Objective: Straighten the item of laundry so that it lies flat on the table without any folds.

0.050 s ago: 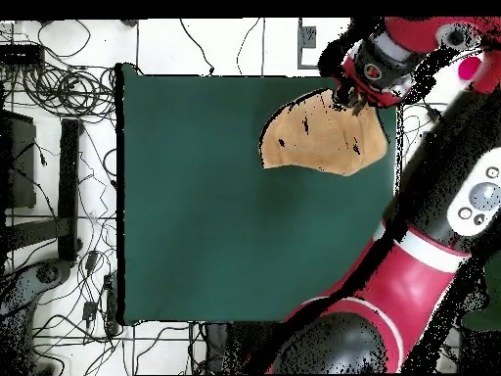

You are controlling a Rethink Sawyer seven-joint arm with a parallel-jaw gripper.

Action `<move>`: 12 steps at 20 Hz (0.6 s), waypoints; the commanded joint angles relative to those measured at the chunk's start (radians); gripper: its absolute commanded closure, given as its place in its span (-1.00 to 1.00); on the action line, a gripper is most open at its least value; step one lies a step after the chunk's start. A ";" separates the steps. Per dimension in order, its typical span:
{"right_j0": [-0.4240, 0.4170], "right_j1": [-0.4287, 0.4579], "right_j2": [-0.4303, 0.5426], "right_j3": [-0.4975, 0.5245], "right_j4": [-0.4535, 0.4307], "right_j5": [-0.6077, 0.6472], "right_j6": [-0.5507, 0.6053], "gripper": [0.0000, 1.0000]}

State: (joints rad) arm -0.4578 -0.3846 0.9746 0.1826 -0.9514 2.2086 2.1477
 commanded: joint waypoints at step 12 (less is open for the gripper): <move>0.091 -0.174 -0.408 0.665 0.448 -0.594 0.587 1.00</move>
State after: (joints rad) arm -0.3862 -0.4978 0.6796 0.5506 -0.5778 1.7642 2.4405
